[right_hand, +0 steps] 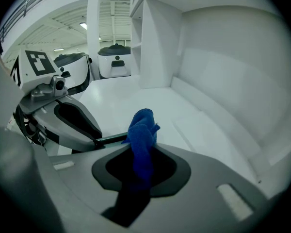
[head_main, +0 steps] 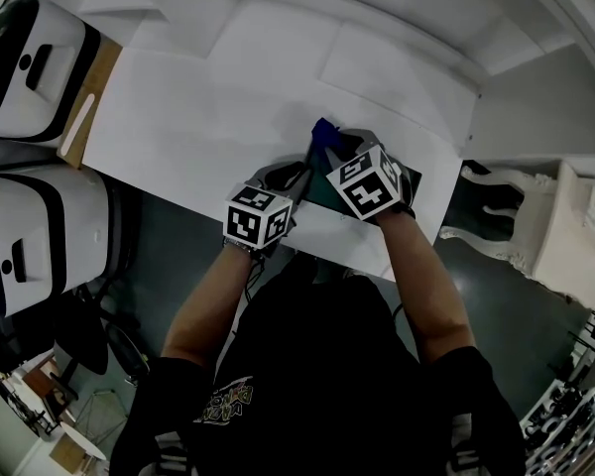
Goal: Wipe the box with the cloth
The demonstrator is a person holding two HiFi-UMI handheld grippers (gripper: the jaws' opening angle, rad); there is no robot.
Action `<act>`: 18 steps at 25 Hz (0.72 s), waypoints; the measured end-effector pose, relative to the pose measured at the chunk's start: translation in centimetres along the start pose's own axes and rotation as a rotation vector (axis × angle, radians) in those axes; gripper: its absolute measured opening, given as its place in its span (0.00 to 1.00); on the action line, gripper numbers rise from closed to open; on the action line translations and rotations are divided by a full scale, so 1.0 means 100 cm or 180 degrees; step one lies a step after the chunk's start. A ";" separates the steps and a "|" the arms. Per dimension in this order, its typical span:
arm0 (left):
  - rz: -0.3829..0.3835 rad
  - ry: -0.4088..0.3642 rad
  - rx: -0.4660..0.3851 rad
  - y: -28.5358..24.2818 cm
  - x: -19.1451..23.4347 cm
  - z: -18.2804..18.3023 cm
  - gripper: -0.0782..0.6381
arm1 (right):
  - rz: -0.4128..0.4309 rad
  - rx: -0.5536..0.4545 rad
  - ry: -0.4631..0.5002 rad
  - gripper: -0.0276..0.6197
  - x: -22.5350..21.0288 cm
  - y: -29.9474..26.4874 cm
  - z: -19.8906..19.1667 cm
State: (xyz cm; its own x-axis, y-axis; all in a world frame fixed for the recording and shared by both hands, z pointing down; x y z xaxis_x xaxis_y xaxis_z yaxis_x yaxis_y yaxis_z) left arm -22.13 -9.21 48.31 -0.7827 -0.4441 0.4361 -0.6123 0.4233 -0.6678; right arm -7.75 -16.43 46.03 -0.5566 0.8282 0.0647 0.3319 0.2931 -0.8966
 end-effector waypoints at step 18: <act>0.0045 0.0083 -0.0038 0.001 -0.001 -0.001 0.21 | 0.0152 -0.0093 0.0045 0.20 0.056 0.020 -0.022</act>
State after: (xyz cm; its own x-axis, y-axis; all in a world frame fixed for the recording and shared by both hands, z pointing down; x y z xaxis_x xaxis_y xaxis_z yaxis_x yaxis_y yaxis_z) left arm -22.11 -9.00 48.23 -0.7938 -0.4174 0.4422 -0.6023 0.4389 -0.6668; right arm -8.53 -10.21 45.56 -0.5289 0.8482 0.0286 0.3800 0.2668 -0.8857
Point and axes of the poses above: the fingertips, and each gripper's own axes: y backward along the fingers, x to its left, z out of its top, the point moved 10 cm from there along y, backward along the fingers, and after that the axes turned 9 degrees about x, right-handed, at the moved point
